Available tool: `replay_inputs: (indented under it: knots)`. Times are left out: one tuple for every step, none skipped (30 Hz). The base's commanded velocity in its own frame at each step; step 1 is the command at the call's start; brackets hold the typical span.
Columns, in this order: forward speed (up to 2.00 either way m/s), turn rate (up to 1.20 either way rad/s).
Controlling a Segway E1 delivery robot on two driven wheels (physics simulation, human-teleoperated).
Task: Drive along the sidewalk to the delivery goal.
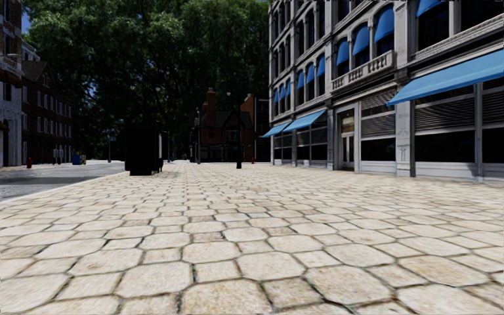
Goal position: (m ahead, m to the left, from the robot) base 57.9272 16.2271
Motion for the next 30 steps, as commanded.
replay_inputs:
  knots:
    - [2.0,0.56]
    - [2.0,0.56]
    - [2.0,0.56]
    - [2.0,0.56]
    - [2.0,0.56]
    - [2.0,0.56]
    - [2.0,0.56]
    - [2.0,0.56]
    - [2.0,0.56]
    - [2.0,0.56]
    - [2.0,0.56]
    - [2.0,0.0]
    - [2.0,0.0]
    - [2.0,0.0]
    - [2.0,0.0]
    - [2.0,0.0]
    - [2.0,0.0]
    - [2.0,0.0]
    - [2.0,0.0]
    - [2.0,0.0]
    - [2.0,0.0]
    - [2.0,0.0]
    - [2.0,0.0]
    - [2.0,0.0]
    - [2.0,0.0]
    - [2.0,0.0]
    - [2.0,0.0]
    - [2.0,0.0]
    - [2.0,0.0]
    - [2.0,0.0]
